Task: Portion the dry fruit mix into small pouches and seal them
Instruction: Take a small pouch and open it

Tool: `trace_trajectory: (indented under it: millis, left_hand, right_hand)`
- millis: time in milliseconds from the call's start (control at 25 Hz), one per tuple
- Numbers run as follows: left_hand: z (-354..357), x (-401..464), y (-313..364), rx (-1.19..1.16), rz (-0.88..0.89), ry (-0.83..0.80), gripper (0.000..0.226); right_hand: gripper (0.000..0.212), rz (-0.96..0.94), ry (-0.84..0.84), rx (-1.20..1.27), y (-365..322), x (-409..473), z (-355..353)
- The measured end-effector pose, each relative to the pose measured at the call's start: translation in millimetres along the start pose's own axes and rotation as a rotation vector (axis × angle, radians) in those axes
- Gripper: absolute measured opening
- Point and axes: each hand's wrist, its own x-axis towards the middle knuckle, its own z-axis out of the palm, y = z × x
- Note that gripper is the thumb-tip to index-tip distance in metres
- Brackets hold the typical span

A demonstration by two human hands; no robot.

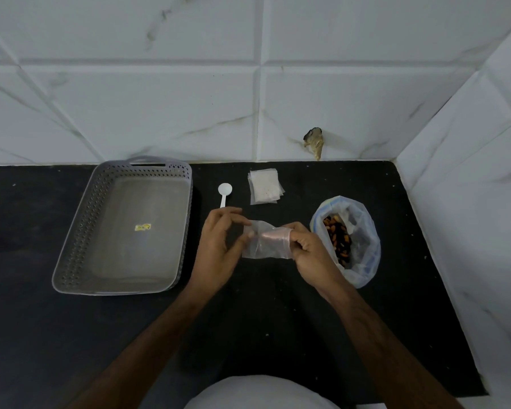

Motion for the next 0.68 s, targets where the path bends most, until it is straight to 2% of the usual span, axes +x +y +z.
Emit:
trace_trajectory:
  millis: [80, 160, 320, 520, 680]
  left_hand:
    - [-1.3, -1.6, 0.3, 0.283, 0.175, -0.022, 0.036]
    - [-0.6, -1.0, 0.7, 0.412, 0.253, -0.037, 0.039]
    - [1.6, 3.7, -2.5, 0.422, 0.198, 0.056, 0.026]
    - [4.1, 3.6, -4.1, 0.354, 0.214, 0.105, 0.014]
    - [2.0, 2.1, -5.1, 0.371, 0.260, 0.119, 0.014]
  right_hand:
    - [0.022, -0.029, -0.012, 0.040, -0.8, -2.4, 0.7]
    - [0.021, -0.039, -0.016, 0.079, -1.6, -3.7, 1.0]
    - [0.023, -0.079, -0.026, 0.103, -4.3, -5.5, 1.3]
    - [0.027, -0.150, -0.038, 0.101, -16.4, -9.6, -3.8]
    - [0.017, -0.187, 0.009, -0.034, -17.6, -10.2, -4.1]
